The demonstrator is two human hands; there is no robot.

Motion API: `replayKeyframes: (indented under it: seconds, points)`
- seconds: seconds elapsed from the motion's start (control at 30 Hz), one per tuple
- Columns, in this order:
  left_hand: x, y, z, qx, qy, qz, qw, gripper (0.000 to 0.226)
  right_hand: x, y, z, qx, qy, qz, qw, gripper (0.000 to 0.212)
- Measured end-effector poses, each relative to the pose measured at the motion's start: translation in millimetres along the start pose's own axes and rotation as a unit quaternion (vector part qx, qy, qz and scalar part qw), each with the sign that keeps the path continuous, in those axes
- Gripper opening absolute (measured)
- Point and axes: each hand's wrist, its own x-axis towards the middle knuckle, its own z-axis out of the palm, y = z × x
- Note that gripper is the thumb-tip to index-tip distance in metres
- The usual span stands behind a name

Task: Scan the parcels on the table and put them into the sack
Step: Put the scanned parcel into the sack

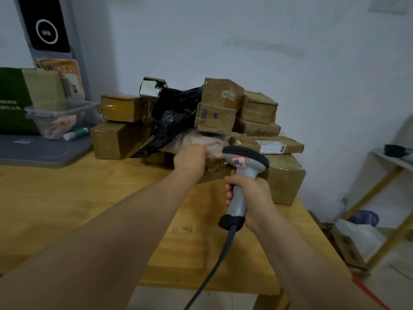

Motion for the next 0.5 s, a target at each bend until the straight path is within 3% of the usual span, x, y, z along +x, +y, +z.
replayKeyframes:
  seconds: [0.3, 0.5]
  points:
    - [-2, -38, -70, -0.170, 0.158, -0.090, 0.968, 0.029, -16, 0, 9, -0.015, -0.026, -0.009, 1.000, 0.010]
    - [-26, -76, -117, -0.196, 0.172, -0.124, 0.957, 0.029, -46, 9, 16, -0.021, -0.013, 0.012, 1.000, 0.010]
